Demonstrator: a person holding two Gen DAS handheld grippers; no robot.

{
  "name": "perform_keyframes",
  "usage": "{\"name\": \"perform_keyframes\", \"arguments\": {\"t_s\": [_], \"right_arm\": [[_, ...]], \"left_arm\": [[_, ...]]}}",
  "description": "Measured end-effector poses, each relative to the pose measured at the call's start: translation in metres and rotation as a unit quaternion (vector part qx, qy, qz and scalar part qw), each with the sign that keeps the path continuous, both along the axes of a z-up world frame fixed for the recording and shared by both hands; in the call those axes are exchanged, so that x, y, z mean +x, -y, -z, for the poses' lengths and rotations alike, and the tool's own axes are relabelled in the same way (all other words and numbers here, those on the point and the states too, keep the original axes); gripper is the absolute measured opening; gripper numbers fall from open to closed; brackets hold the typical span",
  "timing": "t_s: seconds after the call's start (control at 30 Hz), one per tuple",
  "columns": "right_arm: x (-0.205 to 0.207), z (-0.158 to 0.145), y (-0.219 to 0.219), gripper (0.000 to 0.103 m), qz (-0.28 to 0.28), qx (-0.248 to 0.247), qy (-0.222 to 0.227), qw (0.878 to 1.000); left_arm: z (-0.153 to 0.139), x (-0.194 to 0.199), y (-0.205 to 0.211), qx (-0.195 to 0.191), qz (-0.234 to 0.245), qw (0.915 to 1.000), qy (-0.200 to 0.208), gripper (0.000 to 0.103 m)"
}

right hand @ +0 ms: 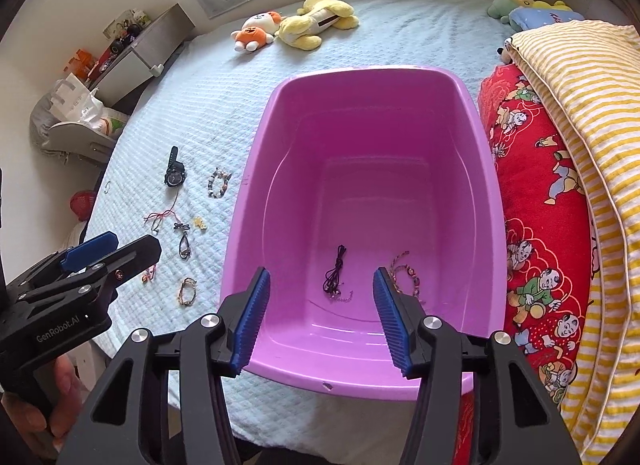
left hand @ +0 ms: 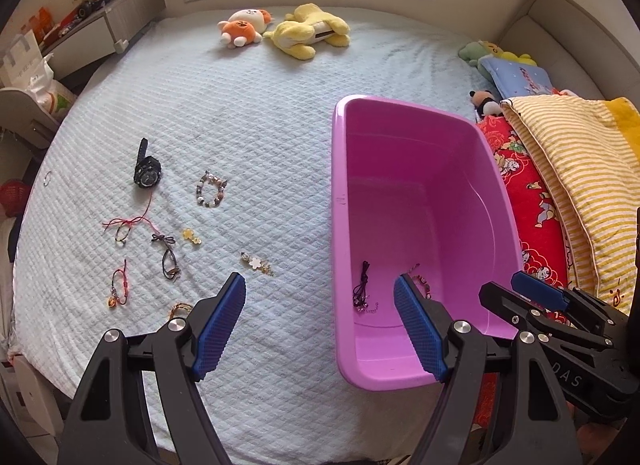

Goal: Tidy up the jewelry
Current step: 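Withdraw both open tools from the tub back over the bed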

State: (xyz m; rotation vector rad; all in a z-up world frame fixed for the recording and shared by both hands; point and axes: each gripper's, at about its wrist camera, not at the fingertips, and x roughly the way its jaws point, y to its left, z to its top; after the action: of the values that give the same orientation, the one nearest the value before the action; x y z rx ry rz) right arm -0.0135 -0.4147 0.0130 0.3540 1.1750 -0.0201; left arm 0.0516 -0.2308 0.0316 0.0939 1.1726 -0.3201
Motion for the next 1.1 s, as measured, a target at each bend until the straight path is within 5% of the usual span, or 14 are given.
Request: {"name": "perform_keyframes", "arguments": {"t_s": [0.67, 1.1], "right_arm": [[-0.037, 0.015, -0.132, 0.061, -0.073, 0.014, -0.017, 0.997], [-0.050, 0.024, -0.248, 0.063, -0.066, 0.015, -0.021, 0.997]], "left_arm": [[0.011, -0.042, -0.188, 0.001, -0.135, 0.9908, 0.001, 0.089], [0.032, -0.056, -0.330, 0.010, -0.140, 0.9898, -0.023, 0.089]]}}
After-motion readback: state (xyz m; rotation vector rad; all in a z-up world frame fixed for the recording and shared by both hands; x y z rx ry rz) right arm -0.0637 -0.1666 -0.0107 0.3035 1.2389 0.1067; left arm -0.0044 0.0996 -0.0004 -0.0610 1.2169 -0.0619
